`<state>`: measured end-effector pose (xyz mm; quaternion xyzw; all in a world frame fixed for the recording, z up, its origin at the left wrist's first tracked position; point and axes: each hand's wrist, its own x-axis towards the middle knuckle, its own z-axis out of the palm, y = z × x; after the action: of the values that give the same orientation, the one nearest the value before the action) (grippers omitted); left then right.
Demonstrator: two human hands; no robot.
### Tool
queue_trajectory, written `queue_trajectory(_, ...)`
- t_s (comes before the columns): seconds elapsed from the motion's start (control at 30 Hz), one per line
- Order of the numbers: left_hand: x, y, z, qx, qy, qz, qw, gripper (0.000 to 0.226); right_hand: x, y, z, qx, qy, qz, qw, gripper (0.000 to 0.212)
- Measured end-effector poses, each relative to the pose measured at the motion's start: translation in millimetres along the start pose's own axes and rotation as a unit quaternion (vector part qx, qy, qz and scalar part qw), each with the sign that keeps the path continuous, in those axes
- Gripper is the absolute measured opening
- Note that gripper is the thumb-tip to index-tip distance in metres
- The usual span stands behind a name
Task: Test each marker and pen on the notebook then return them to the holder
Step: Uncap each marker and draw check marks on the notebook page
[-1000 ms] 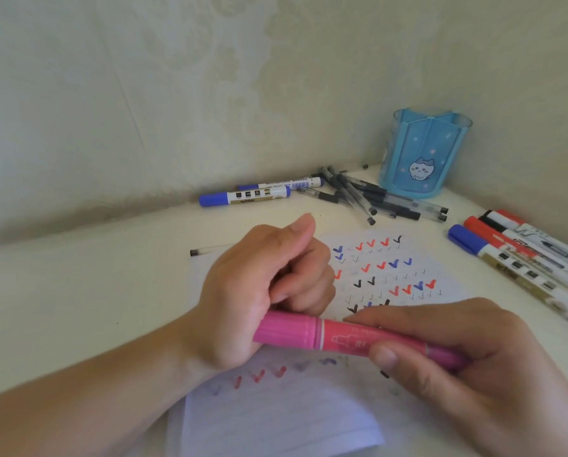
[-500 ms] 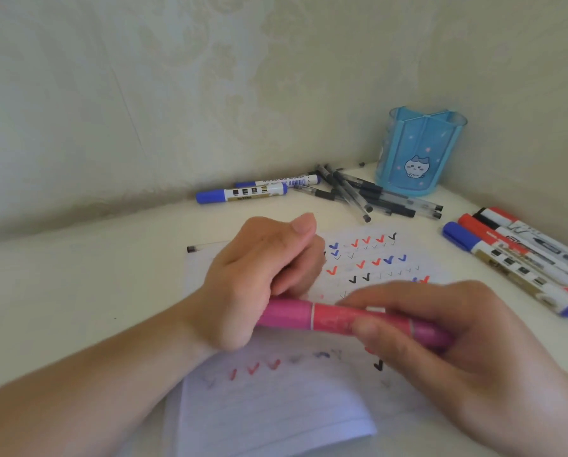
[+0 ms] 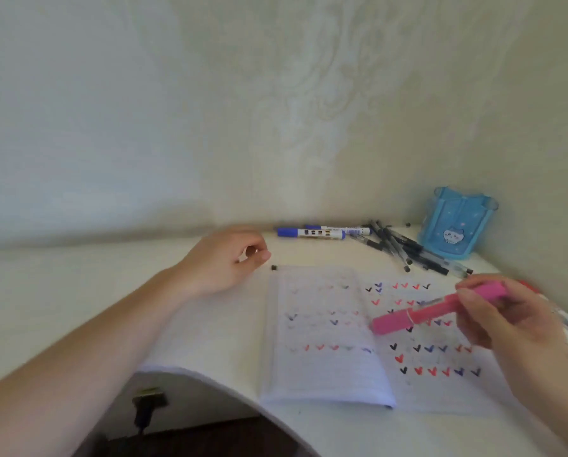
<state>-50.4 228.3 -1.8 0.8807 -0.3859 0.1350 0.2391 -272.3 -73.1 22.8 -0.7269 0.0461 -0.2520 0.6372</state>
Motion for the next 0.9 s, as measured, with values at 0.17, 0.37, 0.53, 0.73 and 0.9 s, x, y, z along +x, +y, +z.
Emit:
queue_trajectory(0.17, -130, -94, -81, 0.157, -0.022, -0.112, 0.981, 0.036, 14, -26, 42, 0.016, -0.026, 0.044, 0.999, 0.026)
queue_trajectory(0.37, -247, -130, -139, 0.176, 0.036, -0.232, 0.956, 0.034, 28, -44, 159, 0.027, -0.141, 0.012, 0.990, 0.037)
queue_trajectory(0.53, -305, -133, -152, 0.150, 0.088, -0.301, 0.938, 0.011, -4, -55, 247, -0.031, -0.293, -0.039, 0.955, 0.026)
queue_trajectory(0.73, -312, -124, -161, 0.103, 0.080, -0.310, 0.942, 0.011, -30, -52, 290, -0.143, -0.379, -0.064, 0.912, 0.017)
queue_trajectory(0.9, -299, -124, -167, 0.129, 0.075, -0.316, 0.937, 0.009, -28, -55, 278, -0.126, -0.337, -0.088, 0.929, 0.014)
